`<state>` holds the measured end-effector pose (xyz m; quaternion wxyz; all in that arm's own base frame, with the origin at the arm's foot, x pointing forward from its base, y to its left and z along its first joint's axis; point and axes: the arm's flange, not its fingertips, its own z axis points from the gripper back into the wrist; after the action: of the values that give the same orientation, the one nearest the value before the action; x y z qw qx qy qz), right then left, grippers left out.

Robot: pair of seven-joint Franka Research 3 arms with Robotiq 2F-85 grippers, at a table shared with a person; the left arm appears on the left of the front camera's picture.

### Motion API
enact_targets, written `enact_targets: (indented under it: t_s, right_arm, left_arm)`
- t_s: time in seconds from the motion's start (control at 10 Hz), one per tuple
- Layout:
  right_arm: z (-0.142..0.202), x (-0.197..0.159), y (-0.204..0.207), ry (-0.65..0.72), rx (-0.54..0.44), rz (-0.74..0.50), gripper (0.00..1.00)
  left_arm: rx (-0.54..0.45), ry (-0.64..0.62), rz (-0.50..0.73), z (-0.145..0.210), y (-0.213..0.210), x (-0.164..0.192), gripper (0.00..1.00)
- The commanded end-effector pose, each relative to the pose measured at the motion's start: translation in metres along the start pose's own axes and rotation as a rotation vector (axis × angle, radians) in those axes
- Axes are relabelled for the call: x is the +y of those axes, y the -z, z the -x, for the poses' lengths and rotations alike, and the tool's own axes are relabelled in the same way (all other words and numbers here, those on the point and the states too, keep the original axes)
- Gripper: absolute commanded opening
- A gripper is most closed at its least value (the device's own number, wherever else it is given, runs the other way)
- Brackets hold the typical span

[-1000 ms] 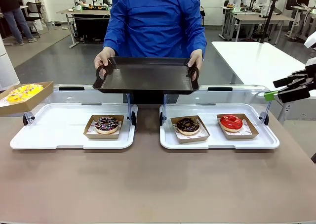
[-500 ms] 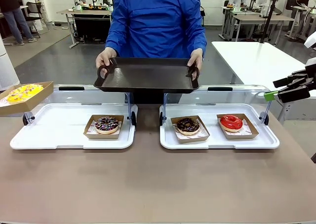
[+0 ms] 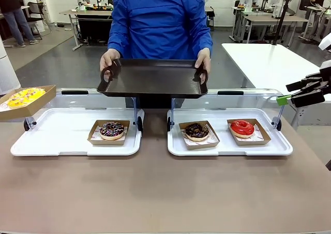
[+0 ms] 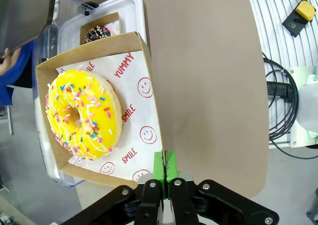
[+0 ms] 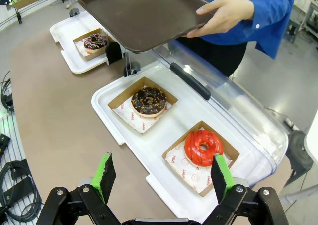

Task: Provide the desired donut to the person.
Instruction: Place the picked Paper togo box onto the Handle tray extended by the person.

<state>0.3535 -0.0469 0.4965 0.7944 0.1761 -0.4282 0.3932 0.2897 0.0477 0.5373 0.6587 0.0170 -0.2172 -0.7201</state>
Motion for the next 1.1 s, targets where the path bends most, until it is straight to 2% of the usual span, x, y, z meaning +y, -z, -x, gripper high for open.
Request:
enact_targets:
  t_s: [0.0,0.2,0.3,0.5,0.6,0.7,0.8,1.0]
  right_arm:
    - [0.002,-0.001,0.002,-0.012,-0.01,-0.008,1.0]
    - [0.002,-0.001,0.002,-0.012,-0.01,-0.008,1.0]
    - [0.002,-0.001,0.002,-0.012,-0.01,-0.008,1.0]
    - [0.002,-0.001,0.002,-0.012,-0.01,-0.008,1.0]
    - [0.002,-0.001,0.002,-0.012,-0.01,-0.008,1.0]
    - [0.002,-0.001,0.002,-0.012,-0.01,-0.008,1.0]
    - [0.002,-0.001,0.002,-0.012,-0.01,-0.008,1.0]
    - [0.002,-0.001,0.002,-0.012,-0.01,-0.008,1.0]
  left_arm:
    - [0.012,-0.013,-0.007,0.0,-0.001,0.0,0.0]
    - [0.0,0.0,0.0,0.0,0.0,0.0,0.02]
    - [-0.025,-0.045,-0.023,-0.032,-0.01,0.023,0.02]
    - [-0.031,0.012,0.022,-0.087,-0.042,0.068,0.02]
    - [-0.029,-0.027,0.038,-0.119,-0.055,0.094,0.02]
    - [0.041,-0.052,0.021,-0.158,-0.058,0.124,0.02]
    - [0.113,-0.028,0.024,-0.188,-0.05,0.154,0.02]
    - [0.14,-0.033,0.122,-0.229,-0.021,0.219,0.02]
